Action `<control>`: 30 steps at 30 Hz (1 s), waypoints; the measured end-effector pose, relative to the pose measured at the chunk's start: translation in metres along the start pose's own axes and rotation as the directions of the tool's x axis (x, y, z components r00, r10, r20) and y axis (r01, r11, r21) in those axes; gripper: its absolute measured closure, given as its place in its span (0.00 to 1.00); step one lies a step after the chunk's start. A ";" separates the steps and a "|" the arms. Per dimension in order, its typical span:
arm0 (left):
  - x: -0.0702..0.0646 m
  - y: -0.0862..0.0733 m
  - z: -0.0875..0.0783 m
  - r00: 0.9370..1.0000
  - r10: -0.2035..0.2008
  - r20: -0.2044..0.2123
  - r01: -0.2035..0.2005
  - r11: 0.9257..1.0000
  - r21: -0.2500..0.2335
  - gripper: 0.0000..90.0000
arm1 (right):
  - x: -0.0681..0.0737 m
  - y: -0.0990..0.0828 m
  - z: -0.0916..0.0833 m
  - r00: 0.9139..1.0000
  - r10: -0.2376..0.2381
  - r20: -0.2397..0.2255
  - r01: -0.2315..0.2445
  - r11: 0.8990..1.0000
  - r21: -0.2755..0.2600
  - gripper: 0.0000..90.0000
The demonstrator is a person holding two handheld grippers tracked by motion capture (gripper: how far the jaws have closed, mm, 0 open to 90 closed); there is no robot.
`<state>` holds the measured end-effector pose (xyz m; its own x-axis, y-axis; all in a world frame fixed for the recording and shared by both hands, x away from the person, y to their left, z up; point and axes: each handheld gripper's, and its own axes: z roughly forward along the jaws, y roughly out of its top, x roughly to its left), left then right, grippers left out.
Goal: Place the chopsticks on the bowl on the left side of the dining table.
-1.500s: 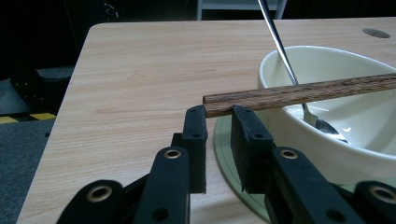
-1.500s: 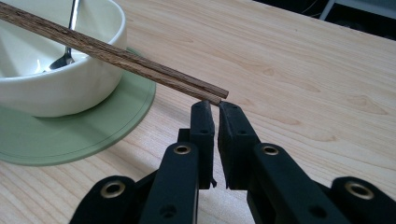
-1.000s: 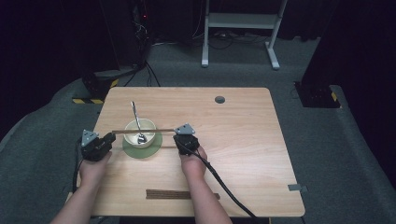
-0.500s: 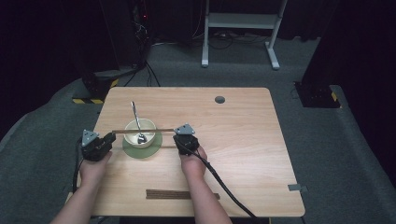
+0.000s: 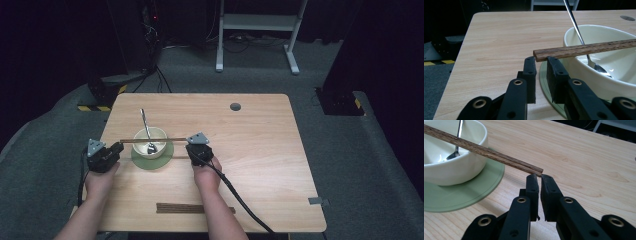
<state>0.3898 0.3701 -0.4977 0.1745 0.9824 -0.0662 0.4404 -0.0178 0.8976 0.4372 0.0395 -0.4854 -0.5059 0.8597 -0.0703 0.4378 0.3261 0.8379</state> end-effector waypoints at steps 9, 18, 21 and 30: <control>-0.001 0.000 0.000 1.000 0.004 0.003 -0.004 1.000 -0.001 0.81 | 0.001 -0.002 -0.002 1.000 -0.002 -0.002 0.002 1.000 0.000 0.85; -0.005 -0.001 -0.007 1.000 0.022 0.012 -0.022 1.000 0.005 0.65 | -0.005 -0.003 -0.014 1.000 0.007 -0.011 -0.007 1.000 -0.002 0.72; -0.010 -0.003 -0.013 0.998 0.048 0.033 -0.048 0.999 0.012 0.58 | -0.009 -0.005 -0.020 1.000 0.014 -0.013 -0.014 1.000 0.006 0.63; -0.032 -0.022 -0.033 0.979 0.117 0.167 -0.142 0.980 0.142 0.40 | -0.031 -0.022 -0.042 0.998 0.050 -0.024 -0.050 0.998 0.034 0.44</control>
<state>0.3458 0.3451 -0.5007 0.3692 0.9288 -0.0320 0.5317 -0.1829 0.8269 0.4121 -0.0108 -0.4784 -0.5007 0.8655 -0.0151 0.4870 0.2961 0.8217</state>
